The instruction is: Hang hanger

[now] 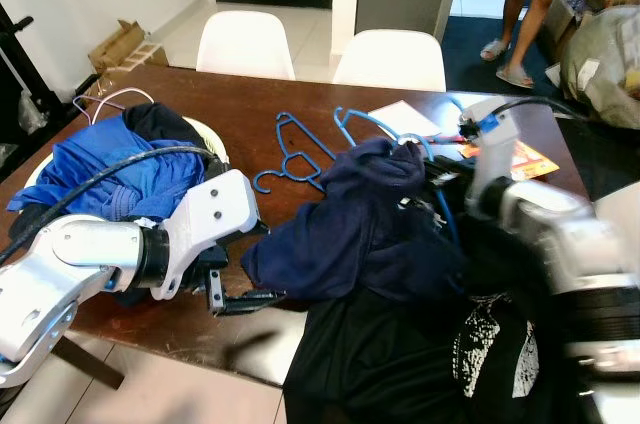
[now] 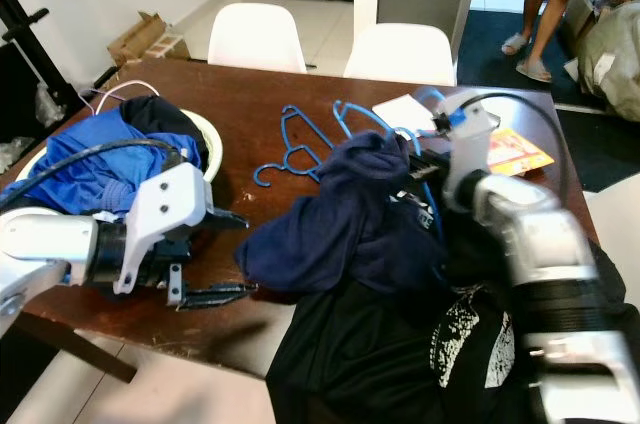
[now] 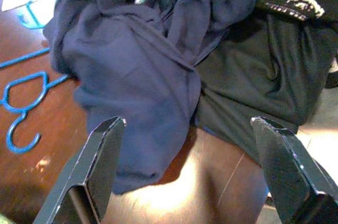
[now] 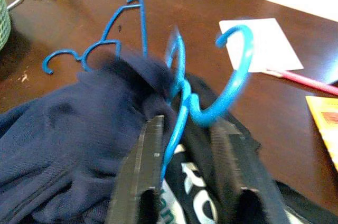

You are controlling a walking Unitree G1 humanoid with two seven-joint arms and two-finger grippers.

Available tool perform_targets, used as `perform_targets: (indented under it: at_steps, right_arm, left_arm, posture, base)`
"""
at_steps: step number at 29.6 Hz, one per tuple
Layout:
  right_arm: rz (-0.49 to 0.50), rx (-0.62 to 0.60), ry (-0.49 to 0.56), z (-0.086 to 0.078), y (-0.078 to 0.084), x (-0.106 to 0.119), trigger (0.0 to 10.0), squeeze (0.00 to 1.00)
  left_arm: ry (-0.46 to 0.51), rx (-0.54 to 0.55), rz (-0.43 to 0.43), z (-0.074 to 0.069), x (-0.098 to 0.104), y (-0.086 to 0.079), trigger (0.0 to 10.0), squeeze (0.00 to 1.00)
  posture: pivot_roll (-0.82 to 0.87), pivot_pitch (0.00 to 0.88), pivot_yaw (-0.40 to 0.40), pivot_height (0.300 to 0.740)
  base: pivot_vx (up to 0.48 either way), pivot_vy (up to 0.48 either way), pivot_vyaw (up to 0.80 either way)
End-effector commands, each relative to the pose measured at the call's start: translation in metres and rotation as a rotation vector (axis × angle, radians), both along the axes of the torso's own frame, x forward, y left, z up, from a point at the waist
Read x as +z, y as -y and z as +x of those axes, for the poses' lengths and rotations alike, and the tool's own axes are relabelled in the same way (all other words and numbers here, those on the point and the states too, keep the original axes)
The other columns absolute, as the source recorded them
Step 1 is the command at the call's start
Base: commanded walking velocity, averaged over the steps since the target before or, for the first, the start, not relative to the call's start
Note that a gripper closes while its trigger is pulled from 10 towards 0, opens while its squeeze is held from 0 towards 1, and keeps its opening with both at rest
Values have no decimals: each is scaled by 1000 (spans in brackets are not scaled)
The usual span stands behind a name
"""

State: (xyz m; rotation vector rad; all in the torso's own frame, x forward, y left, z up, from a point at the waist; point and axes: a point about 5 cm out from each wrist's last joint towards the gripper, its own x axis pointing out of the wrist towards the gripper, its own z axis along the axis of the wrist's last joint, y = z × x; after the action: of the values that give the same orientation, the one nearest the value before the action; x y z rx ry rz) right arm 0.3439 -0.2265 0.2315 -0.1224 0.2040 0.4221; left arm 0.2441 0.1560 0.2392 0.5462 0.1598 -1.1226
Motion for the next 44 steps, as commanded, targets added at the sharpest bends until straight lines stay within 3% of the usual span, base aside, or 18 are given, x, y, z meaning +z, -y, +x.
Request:
perform_targets:
  at_steps: [1, 7, 8, 16, 17, 20, 21, 22, 24, 29, 30, 31, 33, 36, 37, 39, 41, 44]
  right_arm:
    - [-9, -6, -61, -6, 3, 1, 10000, 1000]
    - [73, 16, -175, -18, -5, -10, 10000, 1000]
    - [158, 49, -209, -21, -16, -14, 10000, 1000]
    - [161, 6, -242, -18, -20, -20, 10000, 1000]
    - [226, -84, -106, -7, -12, -2, 10000, 0]
    - [226, -84, -106, -7, -12, -2, 10000, 0]
    - [336, -143, 41, 1, -6, 19, 10000, 0]
    - [471, -114, 125, 2, -11, 36, 10000, 0]
    - [471, -114, 125, 2, -11, 36, 10000, 0]
    - [475, 167, 104, -17, -59, 33, 10000, 0]
    - [376, 226, 54, -25, -81, 17, 10000, 0]
    - [376, 226, 54, -25, -81, 17, 10000, 0]
    - [225, 212, 9, -31, -107, -10, 10000, 0]
    - [191, 170, 7, -29, -111, -18, 10000, 0]
    - [147, 115, 14, -25, -108, -24, 10000, 0]
    - [147, 115, 14, -25, -108, -24, 10000, 0]
    - [46, 5, 27, -17, -91, -30, 10000, 0]
    - [8, -26, 28, -15, -82, -30, 10000, 0]
  left_arm:
    - [2, 16, -6, 0, 2, -2, 10000, 1000]
    - [22, 35, -47, 5, 0, 4, 10000, 1000]
    - [22, 40, -72, 8, -1, 9, 10000, 1000]
    - [37, 83, -162, 17, -6, 23, 10000, 1000]
    - [53, 155, -217, 25, -7, 25, 10000, 541]
    - [53, 155, -217, 25, -7, 25, 10000, 541]
    - [74, 236, -265, 33, -8, 24, 10000, 176]
    - [96, 326, -346, 41, -8, 24, 10000, 0]
    - [96, 326, -346, 41, -8, 24, 10000, 0]
    - [135, 531, -493, 50, -19, 31, 10000, 0]
    - [165, 666, -480, 50, -32, 27, 10000, 0]
    - [165, 666, -480, 50, -32, 27, 10000, 0]
    - [196, 867, -442, 40, -55, 19, 10000, 0]
    - [197, 925, -420, 30, -65, 16, 10000, 0]
    - [166, 967, -410, 14, -76, 16, 10000, 0]
    - [166, 967, -410, 14, -76, 16, 10000, 0]
    - [162, 1008, -385, -12, -86, 22, 10000, 0]
    - [175, 1015, -379, -20, -87, 26, 10000, 0]
  posture:
    - [21, 96, 9, 740]
    - [13, 96, 14, 740]
    - [13, 95, 13, 740]
    - [11, 94, 9, 740]
    - [7, 93, 9, 740]
    - [7, 93, 9, 740]
    - [12, 94, 8, 740]
    - [13, 92, 8, 740]
    - [13, 92, 8, 740]
    - [13, 87, 5, 740]
    - [10, 88, 6, 740]
    - [10, 88, 6, 740]
    - [11, 90, 5, 740]
    - [25, 91, 1, 740]
    - [26, 91, 0, 740]
    - [26, 91, 0, 740]
    - [35, 93, 3, 740]
    - [36, 92, 3, 740]
  base:
    - [0, 0, 0]
    - [0, 0, 0]
    - [0, 0, 0]
    - [0, 0, 0]
    - [0, 0, 0]
    - [0, 0, 0]
    - [0, 0, 0]
    - [0, 0, 0]
    - [0, 0, 0]
    - [0, 0, 0]
    - [0, 0, 0]
    - [0, 0, 0]
    - [0, 0, 0]
    - [0, 0, 0]
    - [0, 0, 0]
    - [0, 0, 0]
    - [0, 0, 0]
    - [0, 0, 0]
